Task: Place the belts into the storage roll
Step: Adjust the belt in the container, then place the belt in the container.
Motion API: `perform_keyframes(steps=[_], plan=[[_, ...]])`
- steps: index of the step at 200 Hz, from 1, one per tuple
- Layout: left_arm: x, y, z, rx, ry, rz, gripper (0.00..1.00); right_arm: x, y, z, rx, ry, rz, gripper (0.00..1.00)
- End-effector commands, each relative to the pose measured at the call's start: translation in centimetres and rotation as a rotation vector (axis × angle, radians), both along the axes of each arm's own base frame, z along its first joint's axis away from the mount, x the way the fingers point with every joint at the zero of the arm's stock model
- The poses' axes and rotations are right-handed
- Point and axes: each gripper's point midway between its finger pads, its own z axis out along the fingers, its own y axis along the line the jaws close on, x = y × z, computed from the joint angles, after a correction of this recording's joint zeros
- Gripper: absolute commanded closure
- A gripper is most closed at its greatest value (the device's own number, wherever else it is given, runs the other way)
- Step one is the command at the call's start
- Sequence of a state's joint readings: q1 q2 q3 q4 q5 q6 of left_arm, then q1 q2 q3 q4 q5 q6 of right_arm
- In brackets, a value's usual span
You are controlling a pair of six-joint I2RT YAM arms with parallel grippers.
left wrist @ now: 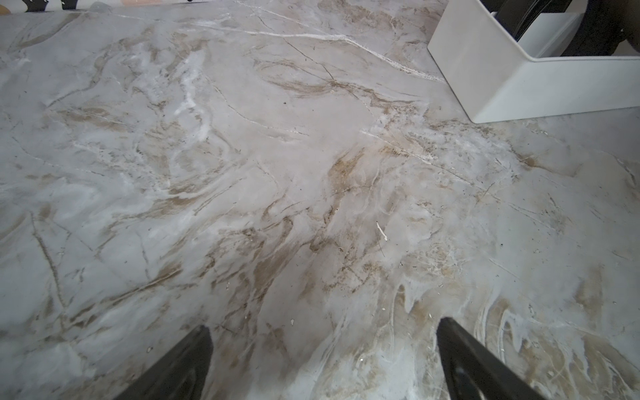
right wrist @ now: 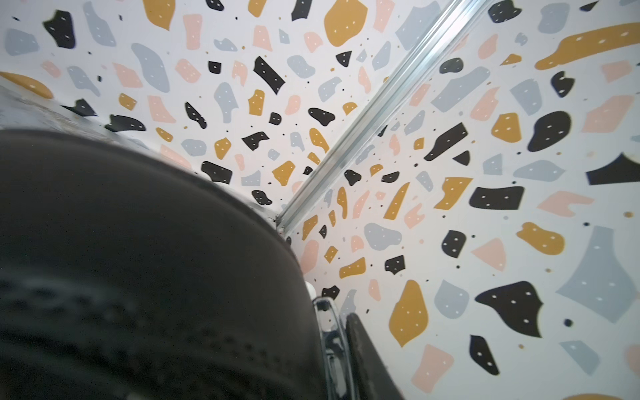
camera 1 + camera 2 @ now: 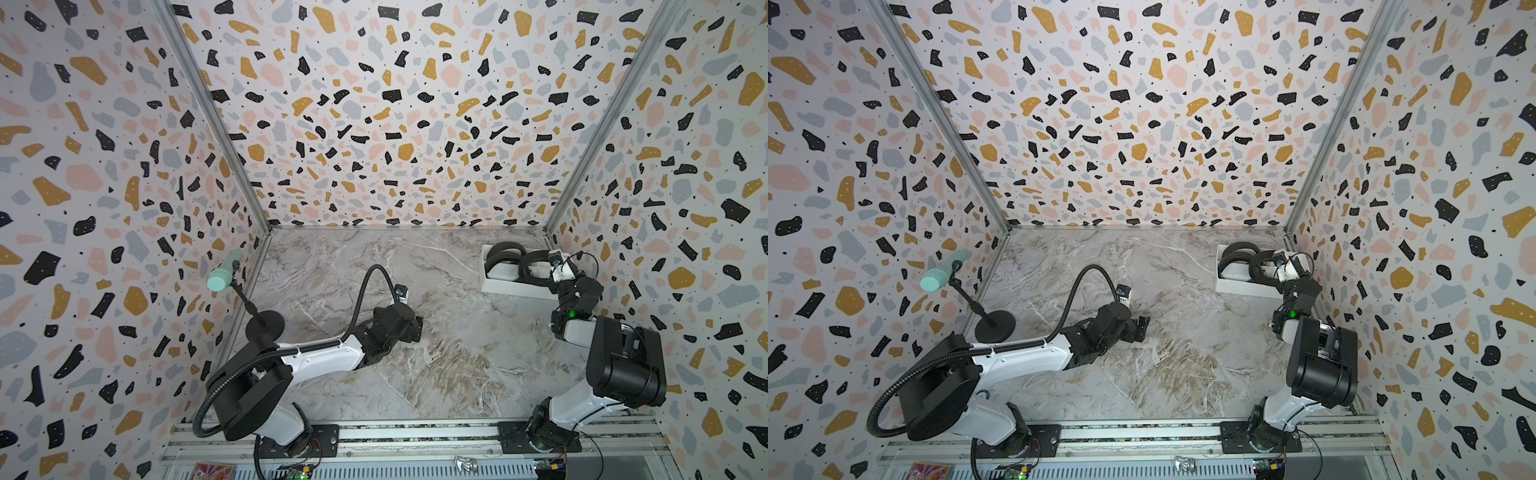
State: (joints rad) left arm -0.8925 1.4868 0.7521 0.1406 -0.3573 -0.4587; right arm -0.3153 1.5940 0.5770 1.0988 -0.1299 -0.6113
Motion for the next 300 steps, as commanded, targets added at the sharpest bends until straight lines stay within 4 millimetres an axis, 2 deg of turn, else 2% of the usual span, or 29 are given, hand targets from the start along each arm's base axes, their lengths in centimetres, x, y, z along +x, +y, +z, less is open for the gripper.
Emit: perform_keyframes(steps=[1, 65, 121, 188, 216, 283, 300], plan=[[0.4, 0.4, 1.0, -0.015, -0.044, 0.012, 0.03, -0.3, 1.2, -0.7, 0.064, 0.006, 0.033, 1.00], [0.5, 0.8, 1.1, -0.012, -0.045, 0.026, 0.03, 0.1, -4.7, 4.2, 0.170, -0.154, -0.076, 1.00], [0.7, 0.7, 1.1, -0.024, -0.043, 0.037, 0.03, -0.5, -8.1, 5.0, 0.333, -0.230, -0.064, 1.00], [0.7, 0.8, 1.2, -0.030, -0.052, 0.039, 0.01, 0.7, -8.6, 5.1, 0.417, -0.233, -0.004, 1.00], [0.9, 0.3, 0.7, -0.027, -0.041, 0.027, 0.00, 1.7, -8.5, 3.7, 0.448, -0.177, 0.013, 1.00], [1.1, 0.2, 0.7, -0.031, -0.038, 0.022, 0.01, 1.6, -9.1, -1.8, 0.529, -0.077, -0.040, 1.00], [1.1, 0.4, 0.6, -0.031, -0.036, 0.025, 0.00, 1.3, -9.4, -2.5, 0.527, -0.067, -0.067, 1.00]])
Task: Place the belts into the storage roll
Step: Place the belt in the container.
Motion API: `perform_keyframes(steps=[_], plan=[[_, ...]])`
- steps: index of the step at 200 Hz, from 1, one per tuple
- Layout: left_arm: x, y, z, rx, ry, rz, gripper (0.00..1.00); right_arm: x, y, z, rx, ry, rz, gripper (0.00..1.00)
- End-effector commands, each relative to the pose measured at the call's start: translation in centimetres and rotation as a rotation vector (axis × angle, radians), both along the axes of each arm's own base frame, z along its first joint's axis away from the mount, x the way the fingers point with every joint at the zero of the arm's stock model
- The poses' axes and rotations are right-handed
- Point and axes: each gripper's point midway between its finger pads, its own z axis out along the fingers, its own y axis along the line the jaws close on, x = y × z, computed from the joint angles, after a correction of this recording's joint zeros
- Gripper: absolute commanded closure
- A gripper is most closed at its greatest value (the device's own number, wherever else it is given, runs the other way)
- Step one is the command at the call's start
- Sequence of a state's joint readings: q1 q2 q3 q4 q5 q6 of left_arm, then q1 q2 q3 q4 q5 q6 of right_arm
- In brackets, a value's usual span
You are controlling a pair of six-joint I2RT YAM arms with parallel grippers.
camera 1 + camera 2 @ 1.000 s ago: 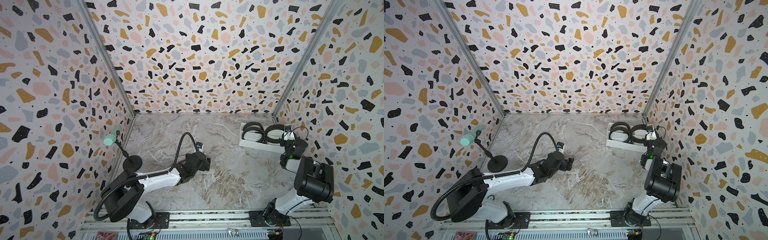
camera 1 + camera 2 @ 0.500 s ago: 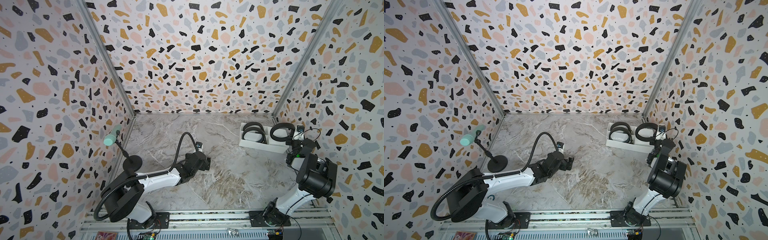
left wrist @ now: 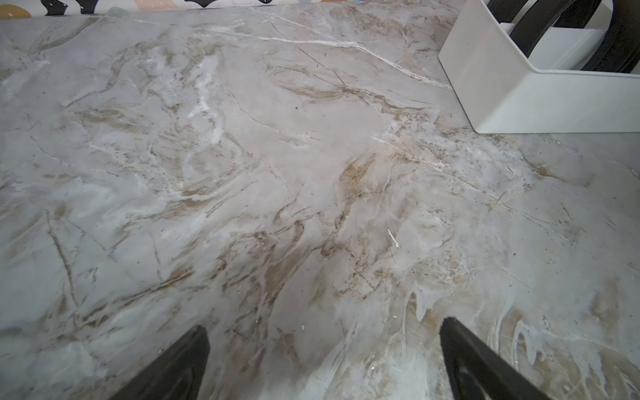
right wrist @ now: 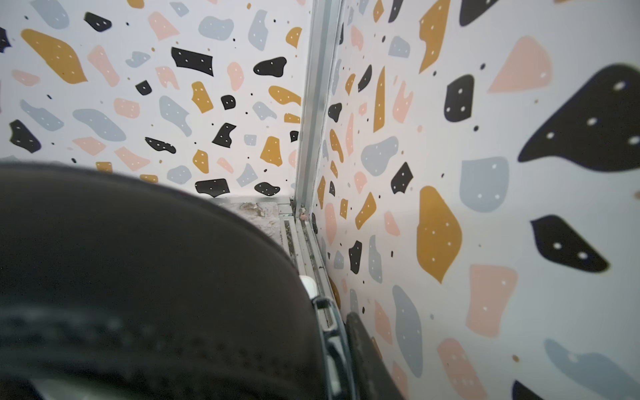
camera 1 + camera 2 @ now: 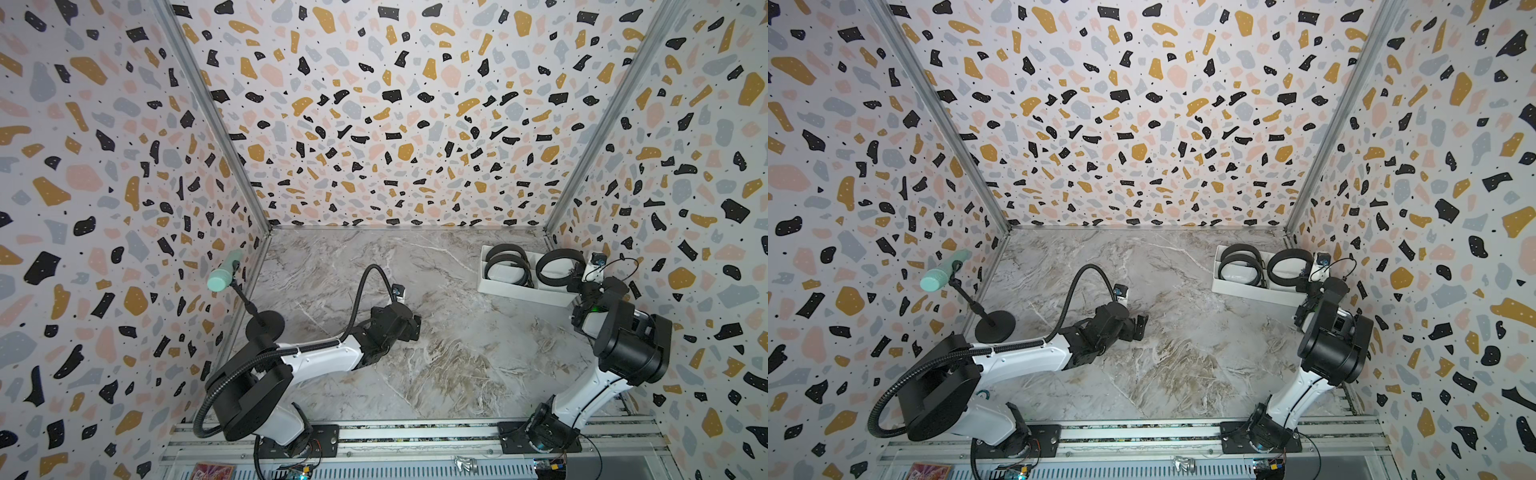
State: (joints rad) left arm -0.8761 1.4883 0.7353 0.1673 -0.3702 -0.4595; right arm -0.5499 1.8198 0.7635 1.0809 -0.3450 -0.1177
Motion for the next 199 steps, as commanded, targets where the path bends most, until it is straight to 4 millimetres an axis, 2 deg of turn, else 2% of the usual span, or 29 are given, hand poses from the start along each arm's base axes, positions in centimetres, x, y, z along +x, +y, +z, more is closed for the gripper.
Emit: perform_keyframes(steps=[1, 64, 115, 151, 171, 199], plan=[[0.6, -0.4, 0.8, -0.029, -0.026, -0.003, 0.00, -0.2, -0.5, 0.3, 0.008, -0.010, -0.025, 1.00], [0.8, -0.2, 1.0, -0.026, -0.031, -0.001, 0.01, -1.1, -1.2, -1.4, -0.013, 0.127, -0.080, 1.00], [1.0, -0.2, 1.2, -0.028, -0.039, 0.000, 0.00, -2.2, 0.4, -1.9, -0.059, 0.186, -0.106, 1.00], [1.0, -0.1, 1.1, -0.030, -0.042, 0.002, 0.01, -1.5, 1.2, -4.0, -0.121, 0.274, -0.114, 1.00], [0.9, 0.1, 1.3, -0.033, -0.049, 0.004, 0.01, -1.1, 1.3, -4.4, -0.133, 0.290, -0.129, 1.00], [0.9, 0.3, 1.3, -0.035, -0.050, 0.013, 0.01, -1.4, 0.7, -4.5, -0.123, 0.302, -0.159, 0.75]])
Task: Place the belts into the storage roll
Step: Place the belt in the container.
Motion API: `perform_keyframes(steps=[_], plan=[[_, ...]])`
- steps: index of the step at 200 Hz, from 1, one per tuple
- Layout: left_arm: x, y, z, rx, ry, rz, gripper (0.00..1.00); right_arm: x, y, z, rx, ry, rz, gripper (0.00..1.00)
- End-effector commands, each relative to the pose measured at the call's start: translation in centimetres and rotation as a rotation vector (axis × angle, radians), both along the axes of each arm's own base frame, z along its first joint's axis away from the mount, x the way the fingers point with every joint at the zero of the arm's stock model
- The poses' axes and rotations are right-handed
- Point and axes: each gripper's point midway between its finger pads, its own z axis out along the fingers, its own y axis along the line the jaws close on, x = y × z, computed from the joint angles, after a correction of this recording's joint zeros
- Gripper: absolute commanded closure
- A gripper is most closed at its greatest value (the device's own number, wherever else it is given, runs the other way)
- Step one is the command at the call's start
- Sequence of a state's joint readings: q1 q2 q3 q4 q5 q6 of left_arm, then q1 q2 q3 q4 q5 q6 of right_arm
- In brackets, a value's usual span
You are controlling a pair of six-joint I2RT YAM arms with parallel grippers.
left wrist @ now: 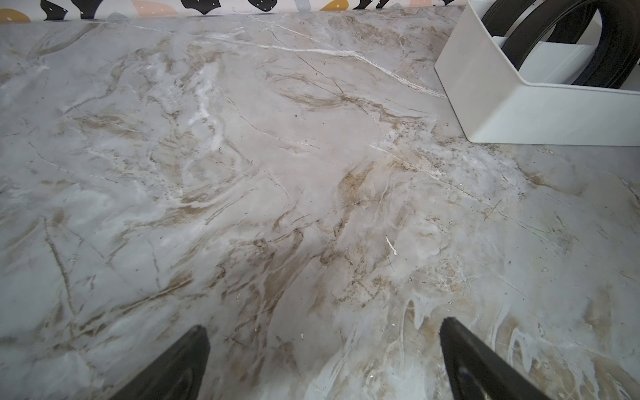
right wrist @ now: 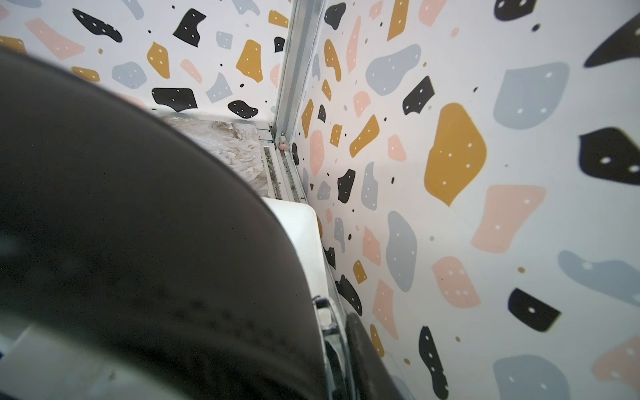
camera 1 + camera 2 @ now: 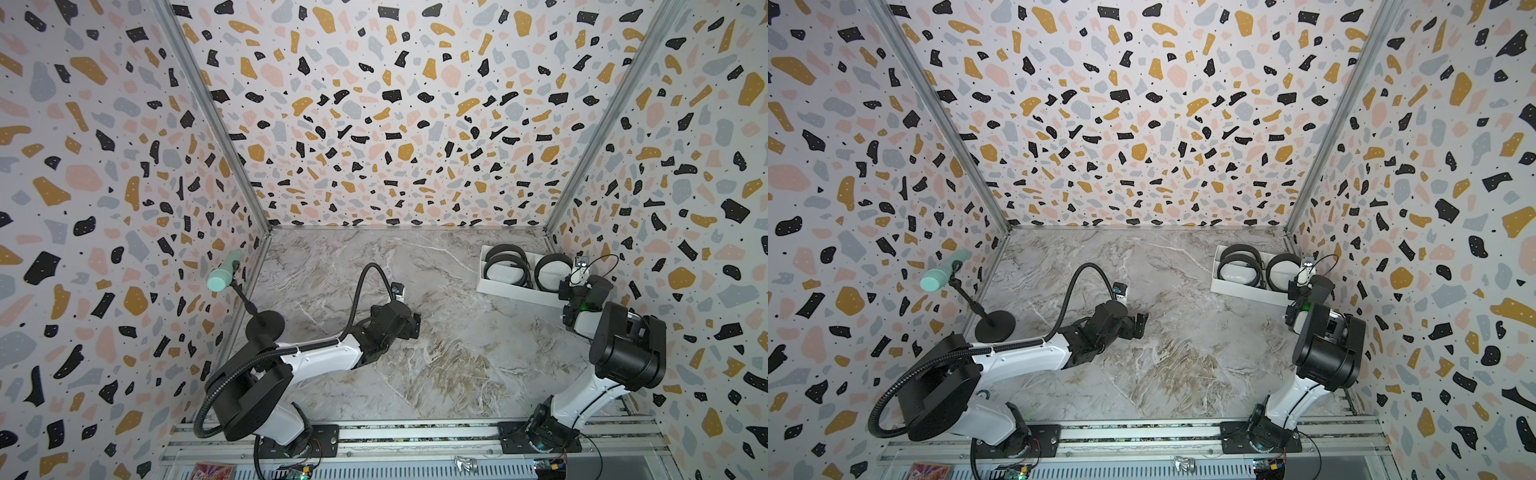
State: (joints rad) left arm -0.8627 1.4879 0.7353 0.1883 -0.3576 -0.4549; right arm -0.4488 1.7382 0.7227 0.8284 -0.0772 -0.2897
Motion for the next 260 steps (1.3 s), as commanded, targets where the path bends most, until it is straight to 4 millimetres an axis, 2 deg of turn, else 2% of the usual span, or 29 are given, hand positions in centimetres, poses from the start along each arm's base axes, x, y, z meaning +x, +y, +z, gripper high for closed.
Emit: perform_keyframes(steps=[1, 21, 69, 121, 170, 191, 213, 234, 260], plan=[[0.5, 0.4, 0.9, -0.016, -0.040, 0.013, 0.01, 0.0, -0.4, -0.5, -0.016, 0.047, -0.029, 0.74], [0.5, 0.3, 0.9, -0.018, -0.039, 0.011, 0.01, -0.4, -0.5, -0.1, -0.018, 0.041, -0.041, 0.53], [0.6, 0.3, 0.9, -0.015, -0.041, 0.006, 0.01, -0.8, -0.8, 2.5, -0.029, -0.009, -0.066, 0.28], [0.6, 0.4, 0.9, -0.018, -0.043, 0.011, 0.00, -0.7, -1.4, 6.7, -0.058, -0.109, -0.039, 0.19], [0.6, 0.5, 0.9, -0.022, -0.044, 0.013, 0.00, 1.2, -1.8, 7.4, -0.069, -0.100, -0.004, 0.18], [0.5, 0.6, 0.8, -0.022, -0.042, 0.016, 0.01, 2.0, -1.5, 6.9, -0.069, -0.091, 0.036, 0.25], [0.5, 0.7, 0.9, -0.024, -0.044, 0.018, 0.01, 2.3, -0.9, 6.2, -0.057, -0.084, 0.069, 0.46], [0.6, 0.7, 0.9, -0.025, -0.045, 0.020, 0.00, 1.7, -0.4, 5.2, -0.043, -0.075, 0.069, 0.67], [0.5, 0.8, 1.1, -0.026, -0.049, 0.025, 0.01, 0.5, -0.1, 3.6, -0.045, -0.045, 0.048, 0.80]])
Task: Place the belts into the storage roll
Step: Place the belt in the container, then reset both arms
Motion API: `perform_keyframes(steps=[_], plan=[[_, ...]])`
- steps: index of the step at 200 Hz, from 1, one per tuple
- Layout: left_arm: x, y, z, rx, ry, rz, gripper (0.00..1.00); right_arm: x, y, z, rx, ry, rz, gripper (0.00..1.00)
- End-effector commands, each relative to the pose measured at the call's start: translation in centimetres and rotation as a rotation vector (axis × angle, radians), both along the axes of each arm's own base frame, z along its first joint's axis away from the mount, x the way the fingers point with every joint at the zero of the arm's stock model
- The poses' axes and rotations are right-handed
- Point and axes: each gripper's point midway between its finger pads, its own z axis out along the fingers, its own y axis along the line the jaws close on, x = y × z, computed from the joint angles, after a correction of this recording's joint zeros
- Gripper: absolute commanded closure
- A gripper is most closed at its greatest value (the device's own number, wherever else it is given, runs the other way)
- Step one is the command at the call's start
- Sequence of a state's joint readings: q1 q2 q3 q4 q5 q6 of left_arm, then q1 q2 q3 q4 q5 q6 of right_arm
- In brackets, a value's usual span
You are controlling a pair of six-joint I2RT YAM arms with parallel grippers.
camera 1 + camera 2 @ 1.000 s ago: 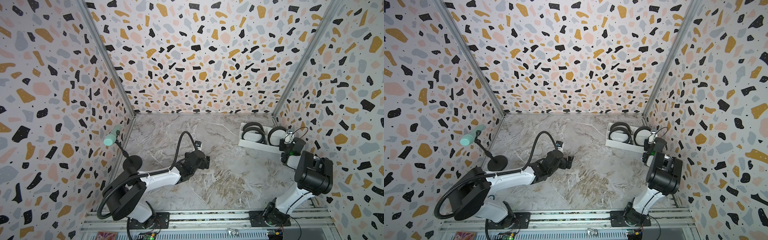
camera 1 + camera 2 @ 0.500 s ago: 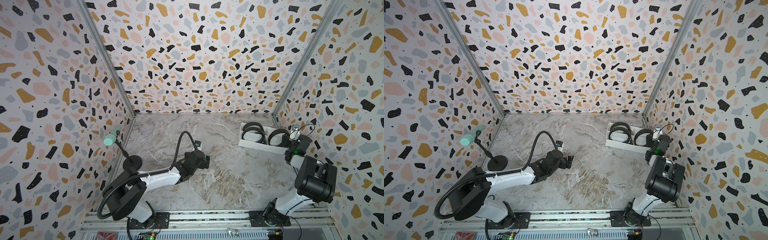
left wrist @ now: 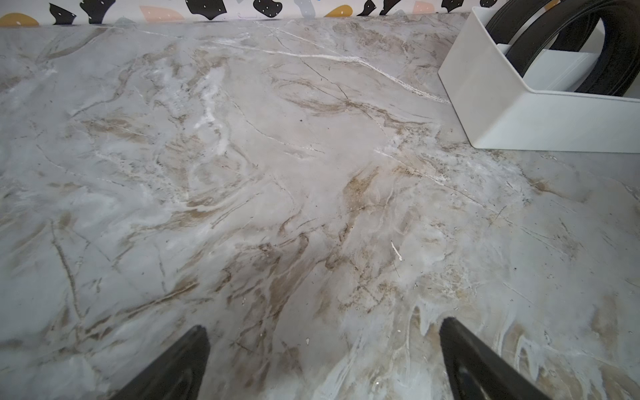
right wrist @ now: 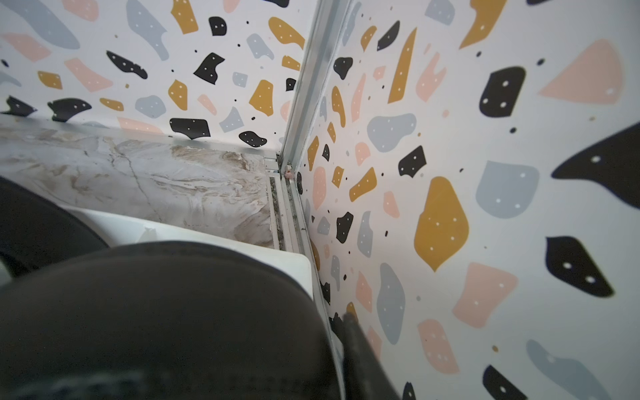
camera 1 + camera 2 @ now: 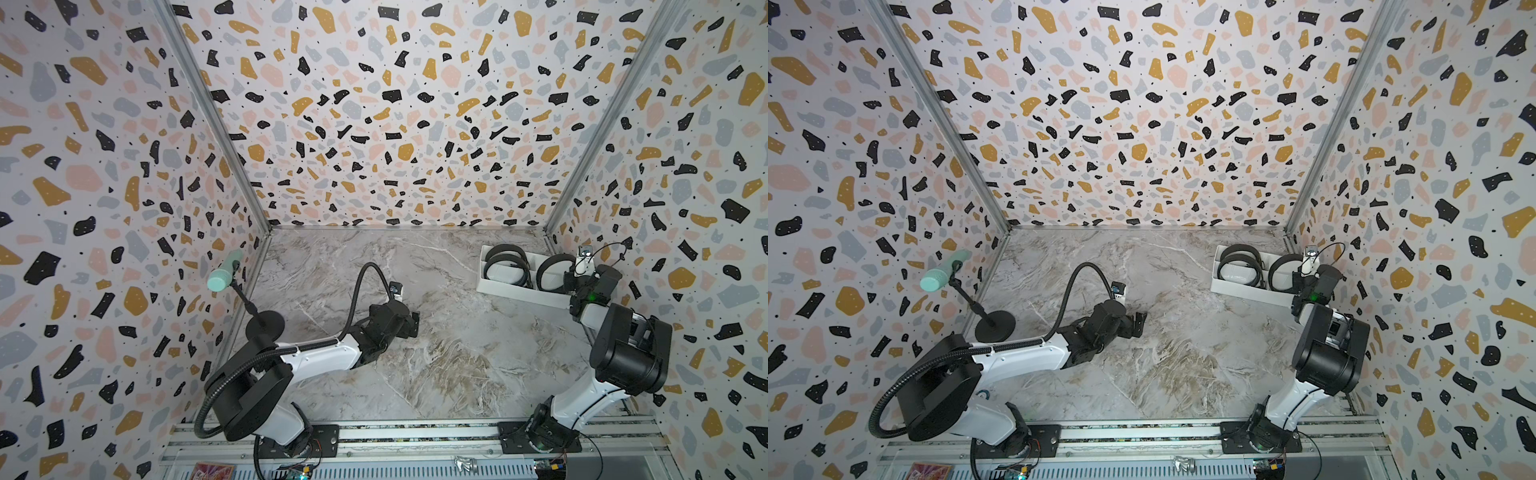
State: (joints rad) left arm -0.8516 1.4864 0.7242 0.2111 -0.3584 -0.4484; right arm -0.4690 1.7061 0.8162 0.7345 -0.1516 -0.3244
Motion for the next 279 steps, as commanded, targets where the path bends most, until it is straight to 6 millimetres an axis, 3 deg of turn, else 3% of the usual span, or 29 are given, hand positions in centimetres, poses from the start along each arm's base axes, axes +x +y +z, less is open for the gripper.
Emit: perform_keyframes(steps=[1, 28, 44, 82, 97, 120, 141, 170, 199, 225, 279], plan=[[0.2, 0.5, 1.1, -0.021, -0.038, 0.017, 0.01, -0.9, 0.2, 0.2, -0.017, -0.019, -0.015, 0.81], [0.1, 0.6, 1.1, -0.019, -0.039, 0.016, 0.01, -1.8, 0.3, -0.7, -0.012, -0.011, -0.034, 0.83], [0.1, 0.6, 1.2, -0.021, -0.040, 0.015, 0.01, -2.0, 0.3, -0.5, -0.011, -0.016, -0.041, 0.77], [0.1, 0.7, 1.4, -0.028, -0.042, 0.020, 0.00, -2.4, -0.4, 1.3, -0.001, -0.019, -0.112, 0.39], [0.2, 0.5, 1.4, -0.036, -0.042, 0.020, 0.01, -3.0, -0.6, 1.4, 0.018, 0.012, -0.171, 0.30], [0.4, 0.3, 1.5, -0.037, -0.037, 0.020, 0.01, -5.0, -0.4, -0.4, 0.127, 0.139, -0.289, 0.25], [0.7, -0.1, 1.7, -0.044, -0.036, 0.019, 0.01, -7.6, 1.1, -2.6, 0.246, 0.218, -0.336, 0.23], [1.6, 0.4, 2.1, -0.052, -0.026, 0.036, 0.01, -9.8, 5.9, -3.8, 0.366, 0.275, -0.250, 0.17], [2.9, 2.8, 3.0, -0.060, -0.040, 0.091, 0.01, -9.6, 12.6, -2.1, 0.377, 0.251, -0.048, 0.10], [3.7, 6.3, 4.4, 0.008, -0.103, 0.177, 0.01, -9.0, 18.8, 0.0, 0.314, 0.211, 0.155, 0.06], [4.7, 16.0, 7.1, 0.117, -0.253, 0.419, 0.01, -8.3, 28.3, 2.2, 0.258, 0.100, 0.492, 0.01]])
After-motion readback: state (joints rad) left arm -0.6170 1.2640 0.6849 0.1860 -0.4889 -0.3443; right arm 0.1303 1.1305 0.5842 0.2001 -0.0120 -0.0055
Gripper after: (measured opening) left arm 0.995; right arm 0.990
